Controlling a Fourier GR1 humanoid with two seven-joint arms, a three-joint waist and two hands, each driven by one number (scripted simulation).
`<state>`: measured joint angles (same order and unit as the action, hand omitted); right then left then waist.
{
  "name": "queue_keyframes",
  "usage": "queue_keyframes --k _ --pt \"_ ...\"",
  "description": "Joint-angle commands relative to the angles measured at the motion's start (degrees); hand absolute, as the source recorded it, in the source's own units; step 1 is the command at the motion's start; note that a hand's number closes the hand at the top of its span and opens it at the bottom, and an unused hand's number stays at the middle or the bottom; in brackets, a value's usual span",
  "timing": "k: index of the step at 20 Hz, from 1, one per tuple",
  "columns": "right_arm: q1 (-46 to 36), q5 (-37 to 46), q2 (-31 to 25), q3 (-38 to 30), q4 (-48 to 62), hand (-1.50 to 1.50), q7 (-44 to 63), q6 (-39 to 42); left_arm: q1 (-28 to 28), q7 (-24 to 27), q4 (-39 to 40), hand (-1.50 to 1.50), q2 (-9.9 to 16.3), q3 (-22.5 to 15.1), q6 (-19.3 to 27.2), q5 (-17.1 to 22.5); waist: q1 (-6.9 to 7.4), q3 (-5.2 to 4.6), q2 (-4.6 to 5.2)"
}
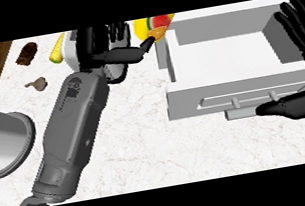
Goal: Pick up the cup, place it into the drawer and close the drawer
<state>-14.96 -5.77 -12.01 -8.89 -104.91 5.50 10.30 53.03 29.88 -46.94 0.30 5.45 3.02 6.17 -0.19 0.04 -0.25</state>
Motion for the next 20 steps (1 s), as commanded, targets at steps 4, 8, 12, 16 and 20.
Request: queue_keyframes --k 4,8,12,16,20 --pt "-2.2 -0.2 -0.4 0.1 1.4 -1.5 0.4 0.3 12.9 -9.7 4.9 1.5 -0.3 -7.0 11.5 3.9 -1.48 -0.01 0.45" --pt "-2.2 0.0 -0.6 0.4 1.2 -1.5 0.5 0.5 19.2 -12.4 14.3 1.5 -0.3 -8.7 15.1 5.5 -2.88 0.01 0.84" --pt "-0.7 -0.6 0.1 1.1 0.4 -1.5 -1.9 1.8 23.5 -14.9 21.3 1.5 -0.3 -11.8 17.4 7.1 -4.3 0.05 1.1" --pt "-4.7 -1.4 -1.2 0.4 2.7 -1.5 -0.5 2.3 25.0 -15.2 26.8 1.5 -0.3 -14.9 18.0 8.8 -5.97 0.08 1.74" --pt "-4.3 -2.3 -0.6 0.6 1.9 -1.5 -1.9 3.0 25.4 -19.1 30.4 1.5 -0.3 -19.1 12.8 8.9 -7.62 0.12 1.98"
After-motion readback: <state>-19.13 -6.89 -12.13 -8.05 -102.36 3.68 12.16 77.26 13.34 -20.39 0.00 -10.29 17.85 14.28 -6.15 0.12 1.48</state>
